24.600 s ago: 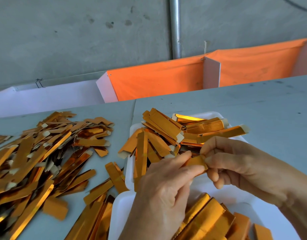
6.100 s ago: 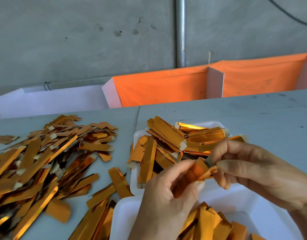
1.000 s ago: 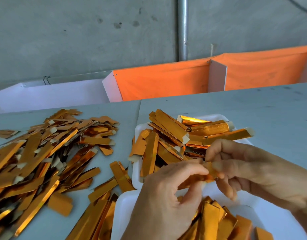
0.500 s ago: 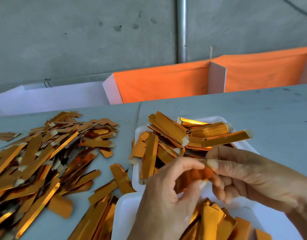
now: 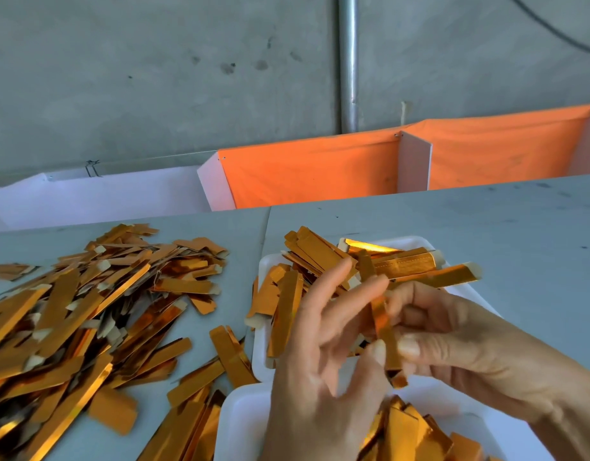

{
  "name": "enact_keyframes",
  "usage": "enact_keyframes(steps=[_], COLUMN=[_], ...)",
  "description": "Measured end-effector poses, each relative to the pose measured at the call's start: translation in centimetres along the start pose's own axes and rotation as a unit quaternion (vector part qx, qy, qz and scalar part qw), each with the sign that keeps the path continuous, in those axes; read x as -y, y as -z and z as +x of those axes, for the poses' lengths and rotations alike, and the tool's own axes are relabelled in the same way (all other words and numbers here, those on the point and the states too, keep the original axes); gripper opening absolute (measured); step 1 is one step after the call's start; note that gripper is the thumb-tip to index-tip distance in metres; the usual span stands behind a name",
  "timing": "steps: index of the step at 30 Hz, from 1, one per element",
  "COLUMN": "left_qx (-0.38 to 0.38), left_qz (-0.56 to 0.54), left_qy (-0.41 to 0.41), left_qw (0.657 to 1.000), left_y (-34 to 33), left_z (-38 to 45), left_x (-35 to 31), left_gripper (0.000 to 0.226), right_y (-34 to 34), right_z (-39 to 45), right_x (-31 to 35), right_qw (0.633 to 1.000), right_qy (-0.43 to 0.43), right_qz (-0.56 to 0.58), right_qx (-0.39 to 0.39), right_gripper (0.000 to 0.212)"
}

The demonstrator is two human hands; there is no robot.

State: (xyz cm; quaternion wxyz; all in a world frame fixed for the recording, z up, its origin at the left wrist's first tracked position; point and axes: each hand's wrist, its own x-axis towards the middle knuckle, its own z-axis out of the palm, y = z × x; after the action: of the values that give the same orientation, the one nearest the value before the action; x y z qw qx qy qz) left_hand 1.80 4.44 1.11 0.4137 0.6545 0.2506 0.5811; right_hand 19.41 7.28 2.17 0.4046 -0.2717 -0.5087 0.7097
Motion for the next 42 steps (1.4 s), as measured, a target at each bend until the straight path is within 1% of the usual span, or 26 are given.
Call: enact_keyframes(steps=[2,4,6,8,9,10,11,13,15,17,19,21,24,25,26,28,29,30,32,33,35,37,40,42], left_qx=[-0.039,-0.097,-0.131,-0.116,-0.101,-0.09,-0.085,-0.08,-0.074,-0.073,-0.065,-0.06,-0.054,-0.047,-0.041,-0.03,-0.017,-0.002,0.024,0.031,0.023,0.008,0.0,0.01], left_qz=[-0.015,-0.026,-0.023,0.011,0.043,0.077,0.104,0.139,0.173,0.202,0.254,0.286,0.31,0.326,0.341,0.353,0.351,0.347,0.361,0.36,0.334,0.281,0.205,0.159], left_qy=[0.01,0.043,0.097,0.142,0.151,0.157,0.162,0.166,0.167,0.149,0.116,0.085,0.074,0.073,0.066,0.052,0.055,0.065,0.075,0.078,0.071,0.063,0.088,0.102], left_qw=[0.999,0.994,0.986,0.983,0.982,0.98,0.978,0.973,0.968,0.965,0.958,0.953,0.946,0.941,0.937,0.934,0.935,0.936,0.929,0.929,0.94,0.958,0.975,0.982], left_y=[0.2,0.4,0.5,0.5,0.5,0.5,0.5,0.6,0.5,0.2,-0.2,-0.4,-0.2,-0.1,-0.1,-0.3,-0.4,-0.6,-0.8,-0.8,-0.8,-0.6,-0.4,-0.4], left_z=[0.1,0.2,0.2,0.2,0.1,0.1,0.0,0.0,0.0,0.0,0.1,0.1,0.1,0.1,0.1,-0.1,-0.1,-0.1,-0.2,-0.2,-0.1,0.0,0.2,0.2], left_x=[0.4,1.2,1.7,2.0,2.0,2.1,2.1,2.0,1.8,1.6,1.4,1.5,1.8,1.9,2.0,2.1,2.0,1.9,2.1,2.1,1.9,2.0,2.0,1.9], left_gripper=[0.048,0.044,0.045,0.045,0.041,0.038,0.037,0.038,0.039,0.041,0.043,0.043,0.043,0.043,0.042,0.037,0.035,0.04,0.058,0.057,0.048,0.042,0.049,0.05], right_y=[-0.2,-0.2,-0.4,-0.6,-0.8,-0.9,-1.1,-1.2,-1.1,-1.1,-1.5,-1.7,-1.7,-1.7,-1.7,-1.7,-1.7,-1.6,-1.5,-1.4,-1.1,-0.8,-0.1,0.2], right_z=[0.1,0.2,0.3,0.6,0.7,0.7,0.7,0.4,0.2,0.2,0.3,0.4,0.4,0.3,0.3,0.4,0.4,0.3,0.1,-0.1,-0.3,-0.6,-0.8,-0.9], right_x=[-0.2,-0.2,-0.2,-0.4,-0.5,-0.5,-0.4,-0.1,0.2,0.3,0.4,0.3,0.2,0.3,0.3,0.4,0.4,0.3,0.4,0.4,0.5,0.8,1.2,1.4], right_qw=[1.0,0.996,0.985,0.962,0.948,0.94,0.939,0.944,0.938,0.924,0.901,0.885,0.883,0.888,0.901,0.931,0.939,0.943,0.953,0.962,0.978,0.985,0.991,0.994], right_qy=[0.008,0.006,-0.004,-0.015,-0.023,-0.032,-0.038,-0.032,0.01,0.064,0.095,0.101,0.088,0.076,0.068,0.053,0.05,0.048,0.041,0.038,0.024,0.006,-0.015,-0.016], right_qz=[-0.01,-0.074,-0.162,-0.265,-0.309,-0.332,-0.331,-0.305,-0.294,-0.289,-0.315,-0.343,-0.372,-0.371,-0.35,-0.279,-0.253,-0.236,-0.205,-0.178,-0.108,-0.058,-0.032,-0.015], right_qx=[-0.026,-0.043,-0.055,-0.063,-0.069,-0.074,-0.083,-0.119,-0.186,-0.241,-0.282,-0.299,-0.274,-0.262,-0.248,-0.23,-0.227,-0.228,-0.218,-0.205,-0.177,-0.16,-0.127,-0.106], right_gripper=[0.032,0.03,0.027,0.029,0.03,0.028,0.026,0.034,0.037,0.033,0.029,0.029,0.017,0.013,0.012,0.016,0.018,0.018,0.024,0.029,0.038,0.037,0.03,0.037])
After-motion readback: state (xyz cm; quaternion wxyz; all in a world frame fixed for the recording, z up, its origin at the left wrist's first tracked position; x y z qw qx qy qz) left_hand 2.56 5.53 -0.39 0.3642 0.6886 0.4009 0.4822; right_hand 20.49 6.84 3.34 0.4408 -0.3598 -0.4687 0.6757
